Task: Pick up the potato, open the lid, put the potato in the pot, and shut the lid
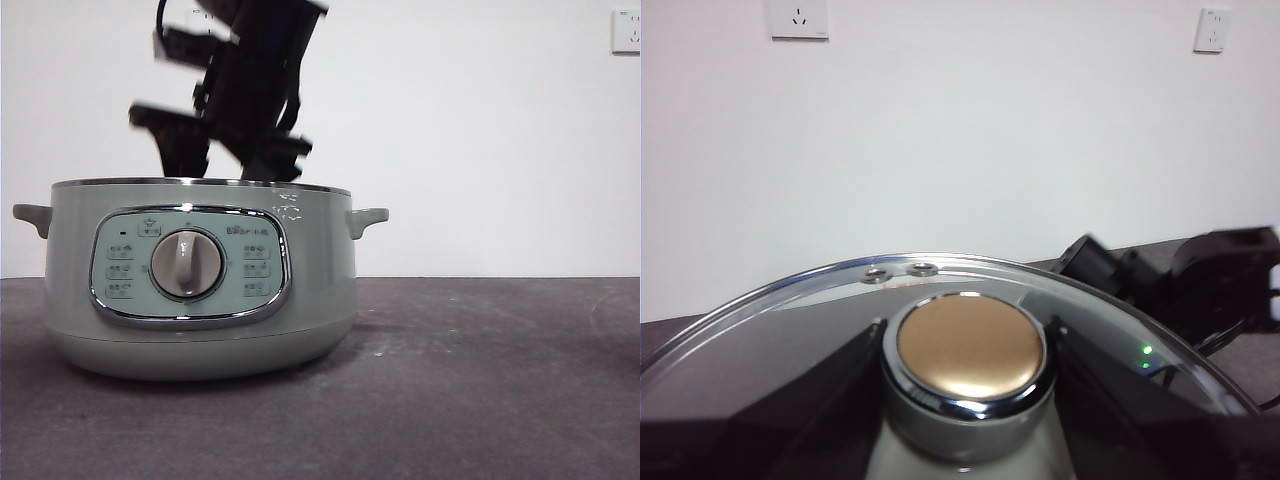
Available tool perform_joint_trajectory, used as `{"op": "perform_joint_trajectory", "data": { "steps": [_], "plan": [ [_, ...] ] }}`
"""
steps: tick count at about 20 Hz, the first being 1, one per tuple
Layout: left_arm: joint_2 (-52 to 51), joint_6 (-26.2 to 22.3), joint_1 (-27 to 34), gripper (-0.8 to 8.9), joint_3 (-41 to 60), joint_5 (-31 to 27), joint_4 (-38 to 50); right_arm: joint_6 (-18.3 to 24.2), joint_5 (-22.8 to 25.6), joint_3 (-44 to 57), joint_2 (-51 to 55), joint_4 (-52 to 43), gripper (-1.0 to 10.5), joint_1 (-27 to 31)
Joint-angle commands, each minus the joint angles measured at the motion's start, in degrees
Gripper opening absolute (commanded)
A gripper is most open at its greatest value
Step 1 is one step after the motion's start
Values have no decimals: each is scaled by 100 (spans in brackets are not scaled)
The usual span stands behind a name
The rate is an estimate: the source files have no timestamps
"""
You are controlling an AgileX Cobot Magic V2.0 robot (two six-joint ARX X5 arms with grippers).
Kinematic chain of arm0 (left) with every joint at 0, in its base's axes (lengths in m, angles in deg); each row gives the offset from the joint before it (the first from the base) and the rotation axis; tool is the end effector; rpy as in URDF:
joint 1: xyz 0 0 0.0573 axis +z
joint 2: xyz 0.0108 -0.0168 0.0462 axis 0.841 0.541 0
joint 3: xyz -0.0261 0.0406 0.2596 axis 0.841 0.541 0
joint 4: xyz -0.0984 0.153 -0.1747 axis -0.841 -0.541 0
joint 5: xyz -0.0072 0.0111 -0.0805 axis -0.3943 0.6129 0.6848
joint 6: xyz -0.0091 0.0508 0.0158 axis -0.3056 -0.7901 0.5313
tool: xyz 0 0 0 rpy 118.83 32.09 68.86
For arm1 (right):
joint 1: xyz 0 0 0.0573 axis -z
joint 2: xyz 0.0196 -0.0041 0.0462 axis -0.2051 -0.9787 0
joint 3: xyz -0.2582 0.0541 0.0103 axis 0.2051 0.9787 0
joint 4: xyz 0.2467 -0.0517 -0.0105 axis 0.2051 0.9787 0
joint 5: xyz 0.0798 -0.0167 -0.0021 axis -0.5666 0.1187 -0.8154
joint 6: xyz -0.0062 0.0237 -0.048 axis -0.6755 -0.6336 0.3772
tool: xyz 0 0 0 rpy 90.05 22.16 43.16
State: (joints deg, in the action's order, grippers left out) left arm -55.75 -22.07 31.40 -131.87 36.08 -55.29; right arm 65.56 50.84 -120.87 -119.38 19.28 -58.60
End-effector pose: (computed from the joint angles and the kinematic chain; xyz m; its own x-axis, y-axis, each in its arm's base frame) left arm 0.0302 -0.0107 0.4054 0.9469 -0.3211 -0.0154 0.3199 0.9461 -0.0509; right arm 0.3216 0.3409 0.2471 0.4296 0.4188 -0.8000 -0.7525 0.6558 -0.0607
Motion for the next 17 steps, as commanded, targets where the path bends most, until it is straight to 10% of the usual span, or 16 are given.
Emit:
{"op": "perform_joint_trajectory", "data": {
  "steps": [1,5,8,17],
  "plan": [
    [-63,22,-4,-8,-57,-20,201,127,9,-4,-234,-146,-11,2],
    [-63,22,-2,-8,-57,-31,28,225,-11,-4,-334,24,5,-20],
    [-63,22,-4,-8,-57,-31,-22,118,33,-4,-334,109,404,-17],
    [2,17,-2,-8,-57,-227,-219,48,33,-7,50,238,414,-17]
  ]
}}
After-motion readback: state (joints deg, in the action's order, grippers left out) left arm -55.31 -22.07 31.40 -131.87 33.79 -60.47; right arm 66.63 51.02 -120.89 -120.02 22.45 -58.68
